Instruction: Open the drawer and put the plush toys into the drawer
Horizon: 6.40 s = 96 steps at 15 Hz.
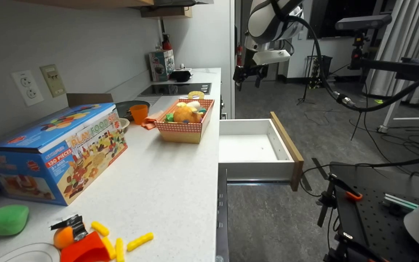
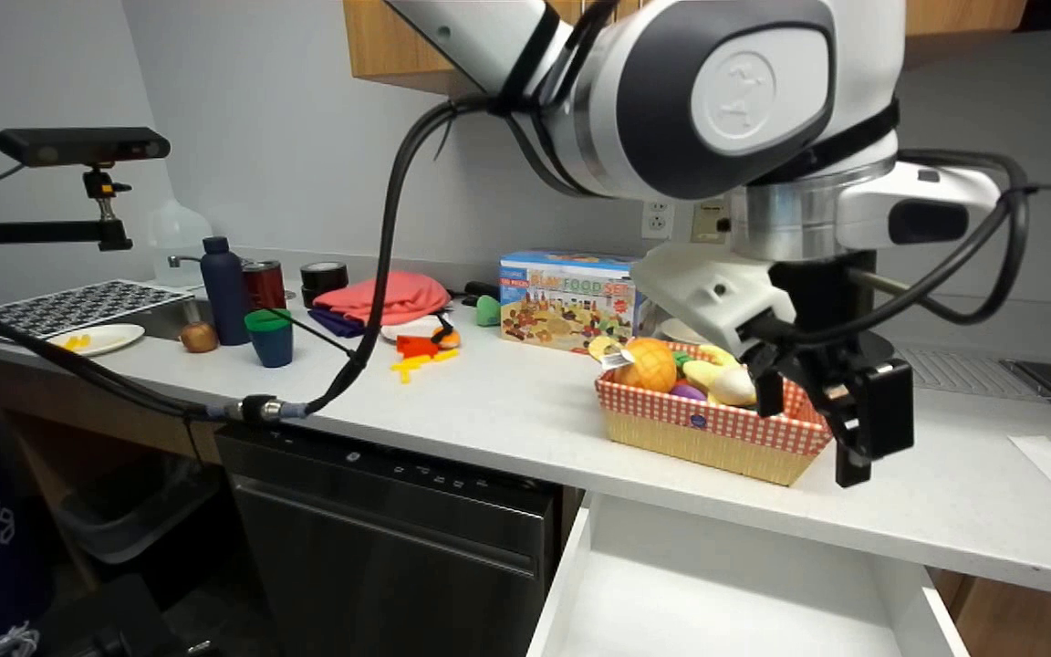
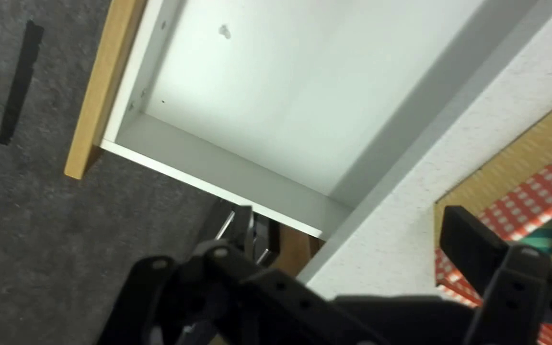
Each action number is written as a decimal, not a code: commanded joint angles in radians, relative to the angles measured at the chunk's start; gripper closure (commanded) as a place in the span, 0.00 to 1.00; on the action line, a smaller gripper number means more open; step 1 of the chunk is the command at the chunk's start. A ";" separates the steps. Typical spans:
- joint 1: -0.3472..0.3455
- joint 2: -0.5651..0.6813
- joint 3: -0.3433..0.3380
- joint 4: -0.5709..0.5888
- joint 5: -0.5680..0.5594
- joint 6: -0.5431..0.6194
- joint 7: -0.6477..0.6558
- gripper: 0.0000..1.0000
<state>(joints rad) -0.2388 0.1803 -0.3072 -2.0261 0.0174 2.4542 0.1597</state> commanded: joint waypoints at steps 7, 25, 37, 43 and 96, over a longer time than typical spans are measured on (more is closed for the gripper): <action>-0.013 -0.013 0.025 -0.005 -0.005 0.010 -0.065 0.00; -0.033 0.225 0.294 0.358 0.179 -0.132 -0.854 0.00; -0.011 0.376 0.348 0.510 0.140 -0.295 -1.000 0.00; -0.011 0.433 0.350 0.604 0.145 -0.346 -0.989 0.50; -0.068 0.433 0.250 0.664 0.081 -0.259 -0.541 0.00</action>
<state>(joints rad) -0.3171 0.5181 -0.0598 -1.4751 0.0892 2.2016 -0.4187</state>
